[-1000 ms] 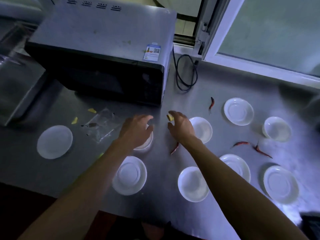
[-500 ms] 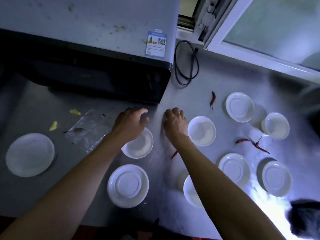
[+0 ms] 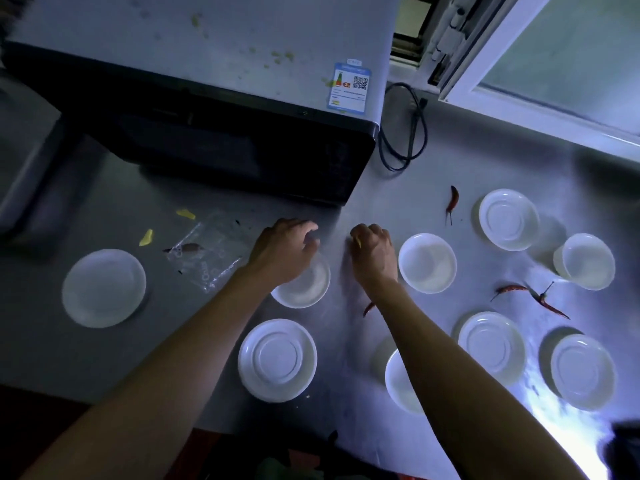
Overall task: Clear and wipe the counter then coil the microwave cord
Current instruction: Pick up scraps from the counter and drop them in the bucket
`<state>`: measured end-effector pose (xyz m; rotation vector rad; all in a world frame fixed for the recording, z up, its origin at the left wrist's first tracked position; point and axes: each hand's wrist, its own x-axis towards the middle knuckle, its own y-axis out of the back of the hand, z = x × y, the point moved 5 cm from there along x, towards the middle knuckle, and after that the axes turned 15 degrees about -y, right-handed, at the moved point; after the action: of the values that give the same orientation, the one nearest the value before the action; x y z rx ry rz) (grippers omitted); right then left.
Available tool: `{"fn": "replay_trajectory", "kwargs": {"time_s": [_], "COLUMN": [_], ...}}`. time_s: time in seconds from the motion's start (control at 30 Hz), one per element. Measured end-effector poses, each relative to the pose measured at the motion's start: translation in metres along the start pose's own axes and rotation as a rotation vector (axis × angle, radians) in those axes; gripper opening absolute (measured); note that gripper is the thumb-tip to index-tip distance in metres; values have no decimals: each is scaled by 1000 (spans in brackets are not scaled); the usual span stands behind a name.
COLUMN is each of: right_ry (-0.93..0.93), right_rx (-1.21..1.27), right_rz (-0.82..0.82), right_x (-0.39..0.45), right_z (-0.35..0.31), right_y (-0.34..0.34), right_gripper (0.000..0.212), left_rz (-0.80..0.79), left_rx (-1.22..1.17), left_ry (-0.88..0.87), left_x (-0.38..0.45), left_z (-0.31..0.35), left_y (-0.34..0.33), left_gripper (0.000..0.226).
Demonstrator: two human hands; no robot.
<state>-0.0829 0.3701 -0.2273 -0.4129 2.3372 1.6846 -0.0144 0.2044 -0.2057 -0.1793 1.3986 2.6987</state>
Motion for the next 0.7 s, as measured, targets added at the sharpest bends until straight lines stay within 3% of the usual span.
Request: {"fn": "replay_trajectory", "kwargs": {"time_s": [0.4, 0.7], "right_ry": [336, 377], "right_rx": [243, 279], "right_rz": [17, -38], "right_x": [-66, -99], "right_z": [-32, -107], "right_y": [31, 4], "right_gripper": [23, 22], "left_rz": [151, 260], "left_rx": [107, 134], "left_ry": [104, 166], "left_x": [-72, -133], "left_z": [12, -51], "left_y": [26, 75], "left_gripper": [27, 30]}}
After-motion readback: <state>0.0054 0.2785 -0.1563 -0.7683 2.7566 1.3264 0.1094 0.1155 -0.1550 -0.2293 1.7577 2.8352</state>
